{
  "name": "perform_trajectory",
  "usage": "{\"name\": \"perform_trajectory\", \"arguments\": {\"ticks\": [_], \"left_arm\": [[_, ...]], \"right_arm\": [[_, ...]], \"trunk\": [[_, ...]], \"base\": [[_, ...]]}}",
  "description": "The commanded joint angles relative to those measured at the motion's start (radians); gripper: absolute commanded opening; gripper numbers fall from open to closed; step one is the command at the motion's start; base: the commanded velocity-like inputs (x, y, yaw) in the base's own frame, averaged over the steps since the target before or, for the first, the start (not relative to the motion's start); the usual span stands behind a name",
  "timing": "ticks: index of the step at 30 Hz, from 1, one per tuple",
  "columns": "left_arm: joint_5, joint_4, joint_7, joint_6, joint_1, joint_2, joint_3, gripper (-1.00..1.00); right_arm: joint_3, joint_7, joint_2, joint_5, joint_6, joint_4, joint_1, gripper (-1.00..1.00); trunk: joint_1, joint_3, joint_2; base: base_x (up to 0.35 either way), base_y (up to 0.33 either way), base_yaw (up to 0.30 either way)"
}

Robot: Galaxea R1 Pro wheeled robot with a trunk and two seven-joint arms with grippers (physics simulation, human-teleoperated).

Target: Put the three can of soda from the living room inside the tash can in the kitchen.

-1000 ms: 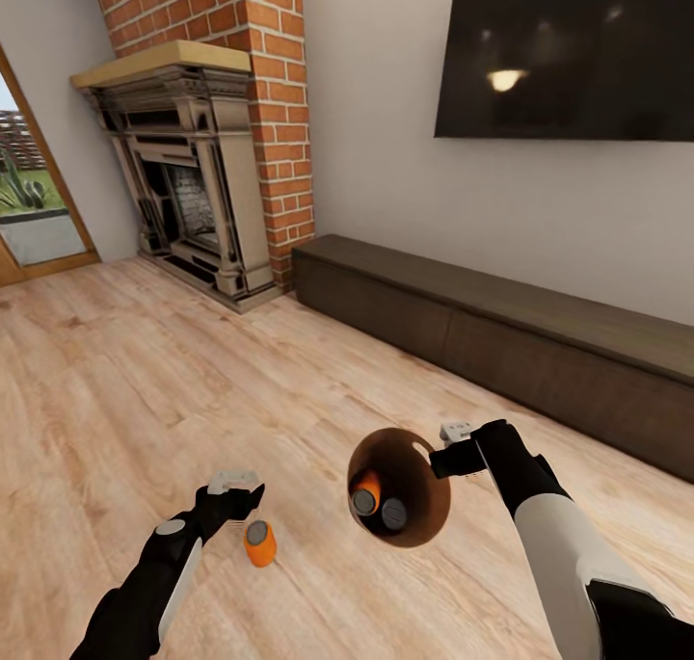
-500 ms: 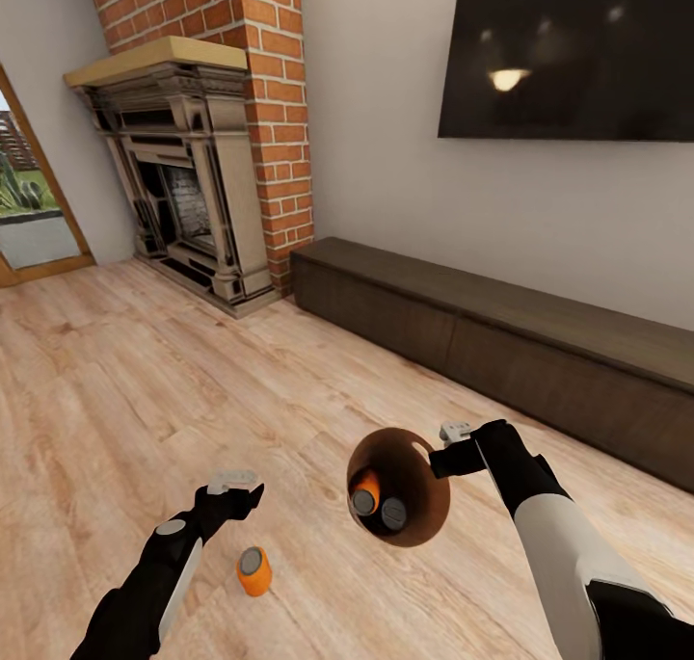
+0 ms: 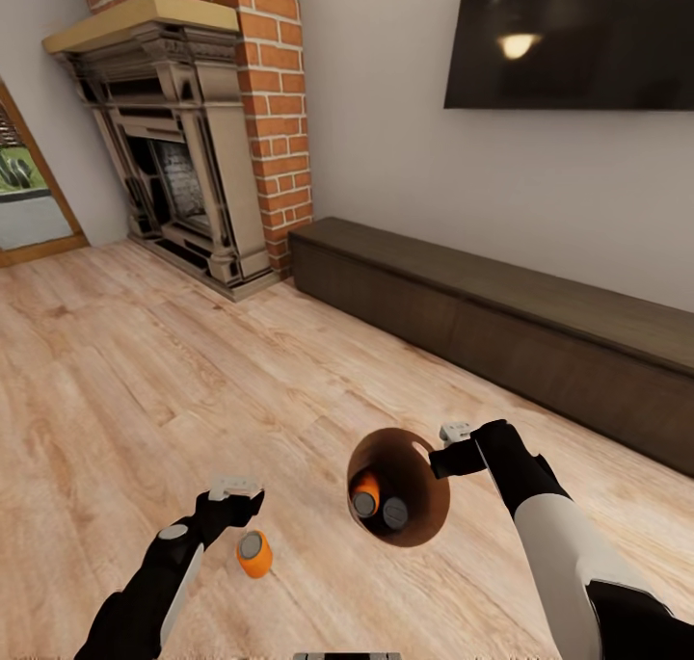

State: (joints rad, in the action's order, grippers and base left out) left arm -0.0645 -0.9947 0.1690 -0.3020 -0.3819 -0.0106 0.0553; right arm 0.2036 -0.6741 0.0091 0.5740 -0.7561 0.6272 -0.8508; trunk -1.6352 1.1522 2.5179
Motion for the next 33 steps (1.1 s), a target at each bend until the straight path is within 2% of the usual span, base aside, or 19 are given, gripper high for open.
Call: {"name": "perform_trajectory", "arguments": {"ticks": [1,6,8,9,12,13,17,21,26,29,33], "left_arm": [[0.001,0.006,0.0,0.002,0.0,0.0,0.0,1.0],[-0.004,0.031,-0.002,0.077,0.0,0.0,0.0,1.0],[-0.004,0.052,-0.002,0.119,0.0,0.0,0.0,1.0],[-0.003,0.088,-0.002,0.162,0.0,0.001,0.0,1.0],[-0.001,0.147,-0.002,0.212,0.0,0.001,0.0,1.0],[0.003,0.177,0.0,0.237,0.0,0.001,0.0,1.0],[0.005,0.194,0.005,0.253,0.0,0.0,0.0,1.0],[0.006,0.201,0.006,0.259,0.0,0.0,0.0,1.0],[0.007,0.197,0.006,0.26,0.0,0.0,0.0,1.0],[0.007,0.195,0.006,0.26,0.0,0.0,0.0,1.0],[0.007,0.196,0.006,0.261,0.0,0.001,0.0,1.0]], "right_arm": [[0.002,-0.007,0.0,-0.026,-0.009,0.0,-0.001,-1.0],[-0.001,-0.008,-0.001,-0.028,-0.027,0.001,-0.001,-1.0],[-0.008,-0.009,-0.001,-0.027,-0.097,0.009,-0.001,-1.0],[-0.028,-0.016,-0.002,-0.027,-0.183,0.04,-0.002,-1.0],[-0.063,-0.049,-0.008,-0.028,-0.262,0.094,-0.002,-1.0],[-0.094,-0.08,-0.011,-0.026,-0.291,0.122,-0.003,-1.0],[-0.121,-0.099,-0.014,-0.026,-0.291,0.138,-0.005,-1.0],[-0.126,-0.104,-0.015,-0.027,-0.291,0.142,-0.006,-1.0],[-0.13,-0.106,-0.008,-0.027,-0.291,0.143,-0.007,-1.0],[-0.146,-0.107,-0.008,-0.027,-0.291,0.144,-0.006,-1.0],[-0.17,-0.107,-0.012,-0.027,-0.291,0.145,-0.006,-1.0]], "trunk": [[0.0,0.004,0.0],[-0.002,0.023,0.002],[-0.003,0.031,0.002],[-0.004,0.035,0.002],[-0.005,0.046,0.003],[-0.006,0.05,0.003],[-0.007,0.066,0.004],[-0.009,0.081,0.005],[-0.009,0.081,0.005],[-0.009,0.081,0.005],[-0.011,0.097,0.006]], "base": [[0.0,0.0,0.0],[0.0,0.0,0.0],[0.0,0.0,0.0],[0.0,0.0,0.0],[0.0,0.0,0.0],[0.0,0.0,0.0],[0.0,0.0,0.0],[0.0,0.0,0.0],[0.0,0.0,0.0],[0.0,0.0,0.0],[0.0,0.0,0.0]]}}
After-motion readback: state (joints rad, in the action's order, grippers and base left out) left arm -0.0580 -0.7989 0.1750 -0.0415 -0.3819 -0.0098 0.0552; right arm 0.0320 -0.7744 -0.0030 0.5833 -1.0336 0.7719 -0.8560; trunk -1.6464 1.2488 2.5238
